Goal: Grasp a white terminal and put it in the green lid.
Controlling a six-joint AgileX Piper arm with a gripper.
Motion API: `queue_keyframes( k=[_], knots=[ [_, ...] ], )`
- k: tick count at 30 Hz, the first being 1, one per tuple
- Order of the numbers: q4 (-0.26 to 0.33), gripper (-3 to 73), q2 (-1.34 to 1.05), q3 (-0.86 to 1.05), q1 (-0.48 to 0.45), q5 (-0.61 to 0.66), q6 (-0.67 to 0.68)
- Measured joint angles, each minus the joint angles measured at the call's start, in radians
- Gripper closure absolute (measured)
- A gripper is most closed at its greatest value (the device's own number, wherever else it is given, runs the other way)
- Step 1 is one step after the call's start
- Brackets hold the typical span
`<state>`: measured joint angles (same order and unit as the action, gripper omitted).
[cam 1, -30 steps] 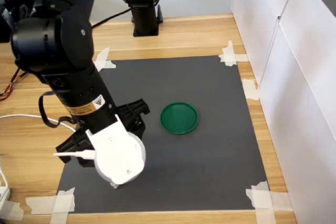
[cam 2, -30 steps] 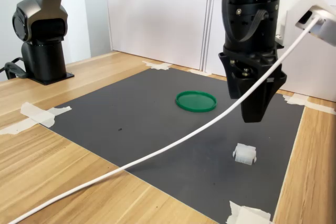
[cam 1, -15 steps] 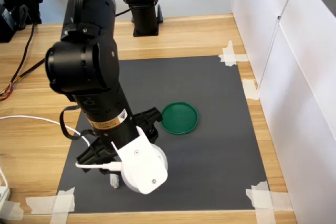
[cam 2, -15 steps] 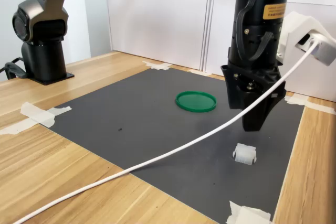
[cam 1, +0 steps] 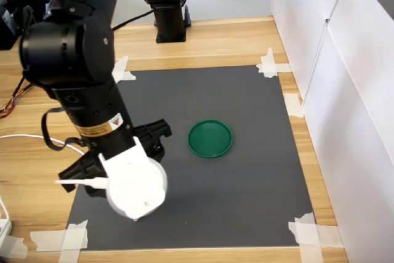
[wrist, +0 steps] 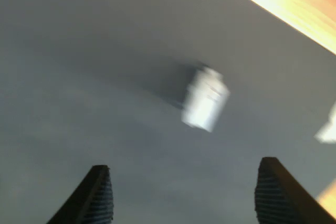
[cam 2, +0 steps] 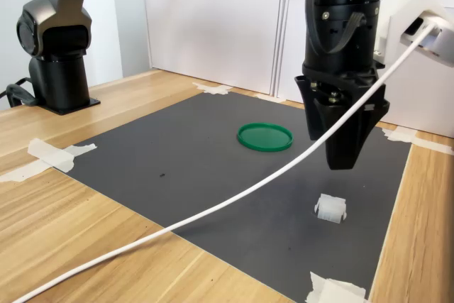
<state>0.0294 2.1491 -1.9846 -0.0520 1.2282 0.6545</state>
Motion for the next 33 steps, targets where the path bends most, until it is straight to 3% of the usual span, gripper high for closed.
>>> queue_keyframes(
  k=[7, 14, 21, 33],
  knots=[
    [-0.02, 4.0, 0.0, 0.0, -0.043, 0.0, 0.005],
    [0.043, 4.0, 0.004, 0.0, -0.037, 0.002, 0.017],
    [0.003, 4.0, 0.049, -0.057, -0.001, 0.004, -0.05],
    [-0.01, 5.4, 0.106, -0.098, 0.004, 0.001, -0.06]
  ],
)
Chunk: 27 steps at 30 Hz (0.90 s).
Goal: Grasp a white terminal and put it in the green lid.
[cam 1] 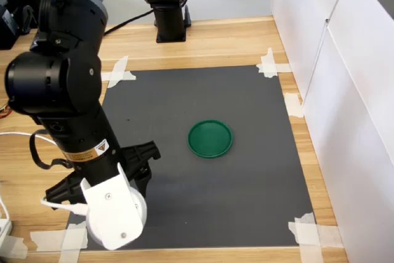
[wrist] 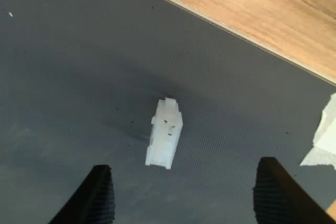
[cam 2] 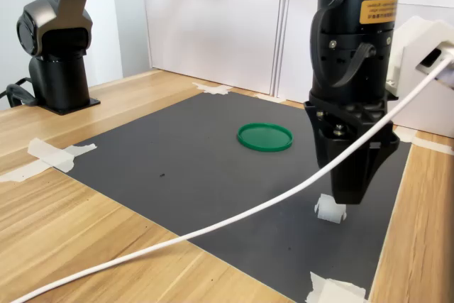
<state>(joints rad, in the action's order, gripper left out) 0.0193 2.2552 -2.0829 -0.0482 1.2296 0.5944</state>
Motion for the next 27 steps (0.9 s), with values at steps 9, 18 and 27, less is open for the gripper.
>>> queue_keyframes(
  k=[9, 18, 27],
  knots=[
    [0.032, 6.6, 0.046, 0.0, 0.0, 0.001, 0.022],
    [0.057, 7.3, 0.071, 0.0, 0.0, -0.002, 0.036],
    [0.048, 19.4, 0.076, 0.0, 0.0, -0.002, 0.03]
  ],
)
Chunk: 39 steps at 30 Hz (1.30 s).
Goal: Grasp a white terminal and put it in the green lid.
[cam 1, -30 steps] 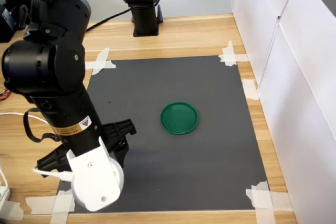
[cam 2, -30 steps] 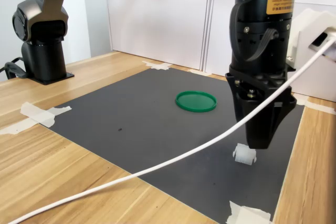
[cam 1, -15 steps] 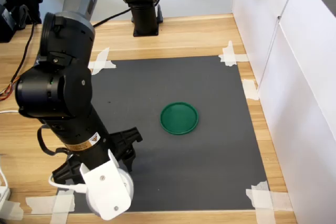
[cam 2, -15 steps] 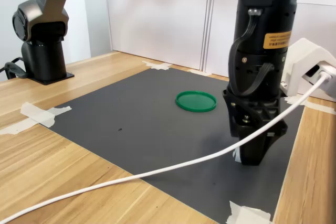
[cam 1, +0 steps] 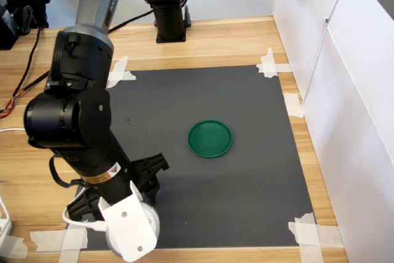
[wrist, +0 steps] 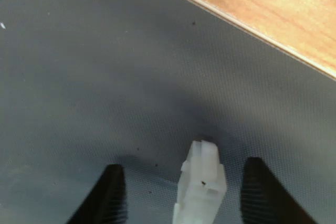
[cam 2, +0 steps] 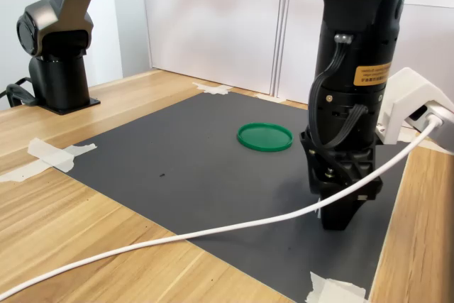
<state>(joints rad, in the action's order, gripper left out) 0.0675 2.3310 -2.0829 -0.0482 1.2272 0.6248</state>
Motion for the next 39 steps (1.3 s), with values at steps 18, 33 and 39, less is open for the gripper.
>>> queue_keyframes(
  k=[18, 33, 39],
  knots=[
    [-0.139, 60.4, -0.004, -0.001, 0.002, -0.007, -0.013],
    [-0.002, 60.4, -0.251, -0.001, 0.003, 0.007, 0.098],
    [-0.012, 60.4, -0.315, 0.072, 0.055, 0.011, 0.115]
  ],
)
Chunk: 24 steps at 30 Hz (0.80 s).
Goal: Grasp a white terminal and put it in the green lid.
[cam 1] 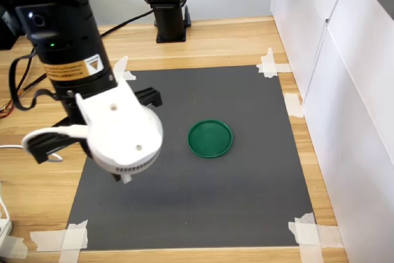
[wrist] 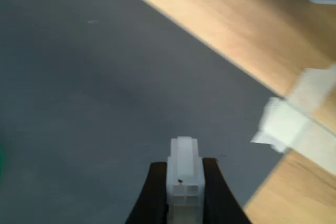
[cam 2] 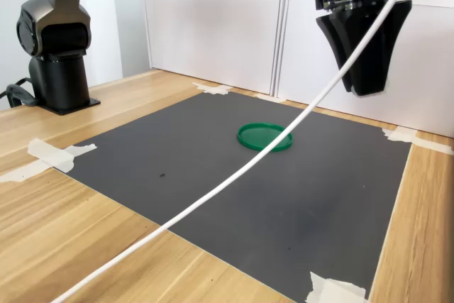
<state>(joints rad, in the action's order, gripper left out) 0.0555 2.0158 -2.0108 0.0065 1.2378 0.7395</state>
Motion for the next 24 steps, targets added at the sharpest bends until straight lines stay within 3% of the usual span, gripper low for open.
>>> queue_keyframes(
  k=[7, 15, 24],
  knots=[
    [0.029, 60.4, -0.09, 0.158, 0.104, 0.001, -0.021],
    [-0.019, 60.4, -0.192, 0.39, 0.228, -0.03, -0.028],
    [-0.018, 60.4, -0.265, 0.625, 0.237, -0.204, 0.048]
  ],
)
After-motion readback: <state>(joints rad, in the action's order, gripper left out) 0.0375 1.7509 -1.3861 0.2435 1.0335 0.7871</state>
